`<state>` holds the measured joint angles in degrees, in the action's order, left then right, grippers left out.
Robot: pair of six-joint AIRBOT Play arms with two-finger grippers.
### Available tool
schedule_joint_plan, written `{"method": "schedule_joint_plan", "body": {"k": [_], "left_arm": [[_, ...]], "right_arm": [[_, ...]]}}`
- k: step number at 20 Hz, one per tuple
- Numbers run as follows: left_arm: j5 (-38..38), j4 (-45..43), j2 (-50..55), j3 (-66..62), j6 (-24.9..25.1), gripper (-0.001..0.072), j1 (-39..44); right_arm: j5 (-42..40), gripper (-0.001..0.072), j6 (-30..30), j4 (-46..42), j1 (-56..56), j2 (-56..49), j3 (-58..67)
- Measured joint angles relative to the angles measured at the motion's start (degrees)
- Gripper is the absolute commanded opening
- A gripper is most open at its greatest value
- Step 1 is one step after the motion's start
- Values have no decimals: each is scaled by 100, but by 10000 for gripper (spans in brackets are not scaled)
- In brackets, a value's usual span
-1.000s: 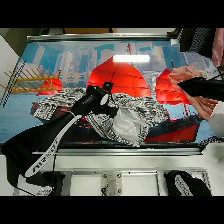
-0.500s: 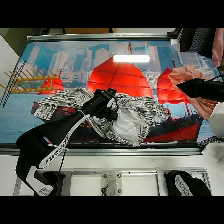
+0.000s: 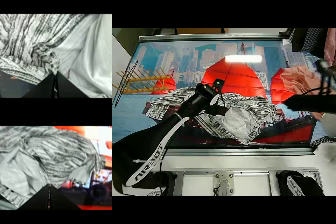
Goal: Fold the clothes and pants, and hang the long-sleeved shirts on hangers.
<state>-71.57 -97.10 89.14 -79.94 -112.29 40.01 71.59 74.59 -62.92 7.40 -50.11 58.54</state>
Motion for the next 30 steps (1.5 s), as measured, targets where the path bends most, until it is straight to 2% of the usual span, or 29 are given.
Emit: {"method": "schedule_joint_plan", "body": {"k": [2,8,9,11,16,17,18,19,20,24,27,30], "left_arm": [[79,-2,-295,332,-20,11,92],[201,70,-671,887,-22,11,234],[227,116,-688,911,-22,11,243],[267,179,-708,944,-24,11,249],[299,258,-726,973,-39,10,251],[299,260,-726,975,-37,11,254],[299,262,-728,975,-37,11,254],[297,260,-728,975,-37,11,254],[295,262,-728,975,-37,11,251],[199,238,-809,920,-31,10,243],[-76,-13,-1165,197,136,10,116],[-313,-20,-1641,-1338,402,9,11]], "right_arm": [[-247,576,503,-339,-503,-13,-610],[-1056,581,1878,-219,-1429,-356,-2140],[-1248,578,2020,-184,-1534,-437,-2277],[-1646,456,2194,-98,-1720,-595,-2433],[-2559,456,2387,-9,-2020,-1056,-2573],[-2680,438,2404,-9,-2039,-1143,-2579],[-2778,322,2406,-7,-2055,-1228,-2586],[-2879,128,2406,-7,-2065,-1316,-2590],[-2951,22,2402,-7,-2072,-1386,-2592],[-2929,10,2026,-155,-2031,-1451,-2398],[-1840,9,1797,-715,-1799,-1187,-1228],[-358,9,1657,-1054,-1661,-914,962]]}}
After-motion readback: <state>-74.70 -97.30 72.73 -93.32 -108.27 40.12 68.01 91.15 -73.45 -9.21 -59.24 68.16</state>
